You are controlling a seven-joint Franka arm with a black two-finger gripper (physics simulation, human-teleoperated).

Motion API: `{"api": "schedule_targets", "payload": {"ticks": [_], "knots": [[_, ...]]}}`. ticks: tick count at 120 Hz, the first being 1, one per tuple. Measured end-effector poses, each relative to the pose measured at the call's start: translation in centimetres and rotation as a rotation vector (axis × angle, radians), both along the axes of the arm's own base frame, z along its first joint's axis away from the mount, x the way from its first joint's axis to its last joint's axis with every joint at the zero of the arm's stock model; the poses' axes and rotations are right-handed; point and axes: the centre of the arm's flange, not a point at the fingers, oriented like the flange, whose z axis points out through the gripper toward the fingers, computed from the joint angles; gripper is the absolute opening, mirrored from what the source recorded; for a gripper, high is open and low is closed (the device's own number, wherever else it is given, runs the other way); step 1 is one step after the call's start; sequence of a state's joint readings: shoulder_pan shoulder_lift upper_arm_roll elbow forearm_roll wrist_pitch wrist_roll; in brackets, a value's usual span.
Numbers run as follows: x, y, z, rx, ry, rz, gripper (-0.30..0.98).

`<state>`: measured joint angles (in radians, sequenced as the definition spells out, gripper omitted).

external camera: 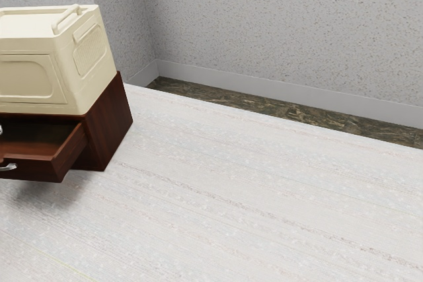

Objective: Push the drawer handle with one arm to close the drawer

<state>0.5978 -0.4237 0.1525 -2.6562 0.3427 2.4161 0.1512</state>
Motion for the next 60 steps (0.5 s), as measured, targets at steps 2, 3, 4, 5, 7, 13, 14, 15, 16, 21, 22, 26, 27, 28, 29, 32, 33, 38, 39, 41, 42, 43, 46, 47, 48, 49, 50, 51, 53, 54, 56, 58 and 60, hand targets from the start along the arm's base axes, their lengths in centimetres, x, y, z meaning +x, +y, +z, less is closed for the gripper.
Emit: {"api": "schedule_targets", "payload": {"ticks": [2,3,4,5,7,13,14,15,16,21,22,26,27,28,29,32,33,38,39,41,42,43,46,47,48,49,50,51,53,54,56,58,60], "knots": [[0.2,0.1,0.0,0.002,0.000,-0.005,-0.10],[0.3,0.2,0.1,0.003,-0.001,-0.007,-0.10],[0.4,0.3,0.1,0.004,-0.001,-0.009,-0.10],[0.5,0.3,0.1,0.005,-0.001,-0.011,-0.10],[0.6,0.4,0.1,0.007,-0.002,-0.016,-0.10],[1.1,0.7,0.2,0.012,-0.003,-0.027,-0.10],[1.1,0.8,0.2,0.013,-0.003,-0.029,-0.10],[1.2,0.8,0.2,0.014,-0.003,-0.031,-0.10],[1.3,0.8,0.2,0.015,-0.003,-0.033,-0.10],[2.0,0.8,0.1,0.019,0.001,-0.050,-0.10],[2.1,0.8,0.1,0.019,0.001,-0.053,-0.10],[2.5,0.8,0.0,0.021,0.003,-0.063,-0.10],[2.6,0.8,-0.1,0.022,0.003,-0.065,-0.10],[2.7,0.8,-0.1,0.022,0.003,-0.067,-0.10],[2.8,0.8,-0.1,0.023,0.004,-0.070,-0.10],[3.1,0.7,-0.2,0.025,0.003,-0.080,-0.10],[3.2,0.7,-0.2,0.027,0.003,-0.083,-0.10],[3.7,0.7,-0.1,0.031,0.001,-0.094,-0.10],[3.7,0.7,-0.1,0.032,0.000,-0.095,-0.10],[3.9,0.8,0.0,0.034,-0.002,-0.098,-0.10],[4.0,0.8,0.0,0.035,-0.003,-0.100,-0.10],[4.1,0.9,0.0,0.036,-0.003,-0.101,-0.10],[4.3,1.0,0.1,0.038,-0.006,-0.104,-0.10],[4.4,1.1,0.1,0.038,-0.006,-0.105,-0.10],[4.4,1.1,0.2,0.039,-0.007,-0.106,-0.10],[4.5,1.1,0.2,0.039,-0.007,-0.107,-0.10],[4.6,1.2,0.2,0.040,-0.008,-0.107,-0.10],[4.7,1.2,0.2,0.040,-0.008,-0.108,-0.10],[4.8,1.4,0.2,0.041,-0.008,-0.110,-0.10],[4.9,1.5,0.2,0.042,-0.008,-0.111,-0.10],[5.1,1.6,0.2,0.043,-0.009,-0.112,-0.10],[5.2,1.7,0.2,0.043,-0.008,-0.114,-0.10],[5.4,1.8,0.2,0.044,-0.008,-0.115,-0.10]]}}
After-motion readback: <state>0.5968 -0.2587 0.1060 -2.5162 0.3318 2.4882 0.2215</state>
